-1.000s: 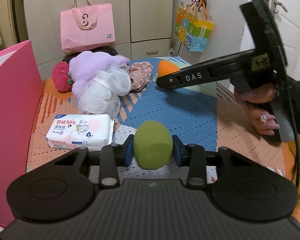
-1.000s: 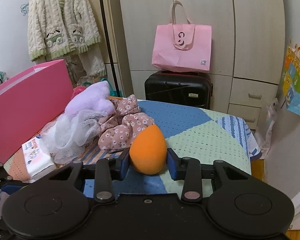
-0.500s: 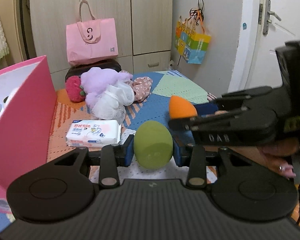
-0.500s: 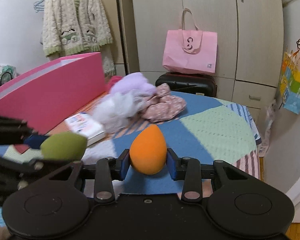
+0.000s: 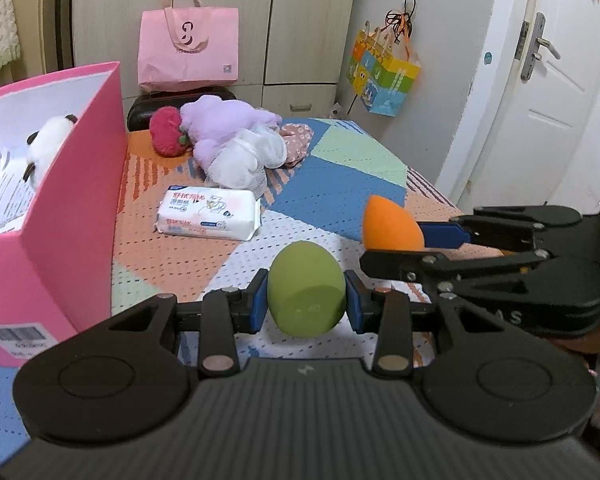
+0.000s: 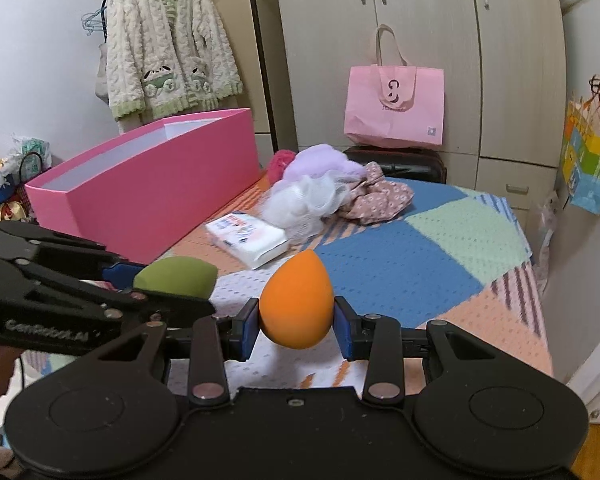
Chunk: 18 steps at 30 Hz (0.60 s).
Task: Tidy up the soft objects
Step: 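Close the right gripper on the orange sponge while the left gripper holds the green sponge, then carry both sponges over the pink box and open both grippers to drop them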
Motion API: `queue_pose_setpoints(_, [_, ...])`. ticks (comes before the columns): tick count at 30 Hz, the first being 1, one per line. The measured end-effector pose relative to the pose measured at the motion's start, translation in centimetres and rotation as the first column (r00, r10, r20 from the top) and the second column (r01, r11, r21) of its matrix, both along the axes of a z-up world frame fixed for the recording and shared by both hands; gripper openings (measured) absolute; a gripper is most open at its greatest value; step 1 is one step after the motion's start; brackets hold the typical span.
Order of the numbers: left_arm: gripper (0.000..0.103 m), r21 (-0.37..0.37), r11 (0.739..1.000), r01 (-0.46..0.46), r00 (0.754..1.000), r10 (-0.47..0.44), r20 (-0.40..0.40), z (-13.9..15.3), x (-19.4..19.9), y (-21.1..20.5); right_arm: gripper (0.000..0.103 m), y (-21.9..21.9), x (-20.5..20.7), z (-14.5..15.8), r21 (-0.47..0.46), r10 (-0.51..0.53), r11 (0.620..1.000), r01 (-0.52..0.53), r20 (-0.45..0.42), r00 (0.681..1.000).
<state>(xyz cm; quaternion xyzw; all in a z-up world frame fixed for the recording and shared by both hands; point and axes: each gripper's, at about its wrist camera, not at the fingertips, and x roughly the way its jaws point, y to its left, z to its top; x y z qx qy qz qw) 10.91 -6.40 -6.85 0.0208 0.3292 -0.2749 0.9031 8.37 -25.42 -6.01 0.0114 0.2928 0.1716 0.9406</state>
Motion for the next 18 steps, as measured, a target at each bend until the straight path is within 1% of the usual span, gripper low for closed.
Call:
queue_pose_setpoints(4, [0.037,0.0,1.0,0.008,1.0,-0.008,-0.006,0.3,-0.4,0.8,0.043,0.7,-1.3,0.7,-0.027,0.005,1.0,-0.004,0.016,1.0])
queue_pose_setpoints(7, [0.037,-0.006,1.0,0.019,0.999,-0.019,-0.04,0.5,-0.6,1.6,0.043,0.9,-2.1,0.9,-0.04,0.005,0.999,-0.005,0.001,1.0])
queue_pose_setpoints(9, [0.037,-0.023,0.999,0.025,0.997,-0.026,-0.074,0.7,-0.4,2.2,0.044,0.8,-2.5,1.1,-0.005,0.017,1.0,-0.017,-0.019,1.0])
queue_pose_setpoints(12, [0.037,-0.034,0.999,0.034,0.996,-0.037,-0.086,1.1,-0.4,3.0,0.044,0.5,-2.7,1.3,0.093,0.056,0.994,-0.05,-0.069,0.996])
queue_pose_setpoints(16, [0.037,-0.053,0.997,0.059,0.991,-0.065,-0.117,1.8,-0.5,4.5,0.044,1.3,-2.7,1.9,0.147,0.101,0.985,-0.086,-0.1,0.99])
queue_pose_setpoints(18, [0.037,-0.043,0.996,0.078,0.989,-0.082,-0.122,2.4,-0.9,5.3,0.044,1.9,-2.7,2.4,0.167,0.138,0.979,-0.117,-0.118,0.983])
